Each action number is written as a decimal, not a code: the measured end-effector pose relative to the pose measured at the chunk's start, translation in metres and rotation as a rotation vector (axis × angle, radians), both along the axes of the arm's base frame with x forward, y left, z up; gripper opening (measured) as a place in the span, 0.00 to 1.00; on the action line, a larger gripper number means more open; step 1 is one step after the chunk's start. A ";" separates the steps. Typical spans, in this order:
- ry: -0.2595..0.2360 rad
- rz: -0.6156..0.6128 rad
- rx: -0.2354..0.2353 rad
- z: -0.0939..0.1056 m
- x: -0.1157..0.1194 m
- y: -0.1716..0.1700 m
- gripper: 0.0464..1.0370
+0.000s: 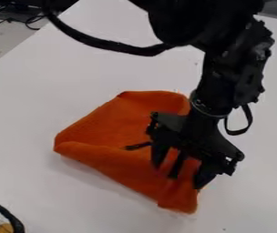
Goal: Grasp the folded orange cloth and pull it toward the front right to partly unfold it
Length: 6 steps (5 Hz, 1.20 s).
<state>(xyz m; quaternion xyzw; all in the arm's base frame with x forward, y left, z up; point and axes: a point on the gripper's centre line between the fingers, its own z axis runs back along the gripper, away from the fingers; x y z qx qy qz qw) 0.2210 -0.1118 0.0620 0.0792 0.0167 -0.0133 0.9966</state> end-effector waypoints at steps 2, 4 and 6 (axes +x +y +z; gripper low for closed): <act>-0.056 0.096 -0.068 0.052 -0.006 0.000 0.96; -0.075 0.191 -0.174 0.078 -0.013 0.007 0.96; -0.035 0.144 -0.144 0.060 0.028 0.059 0.96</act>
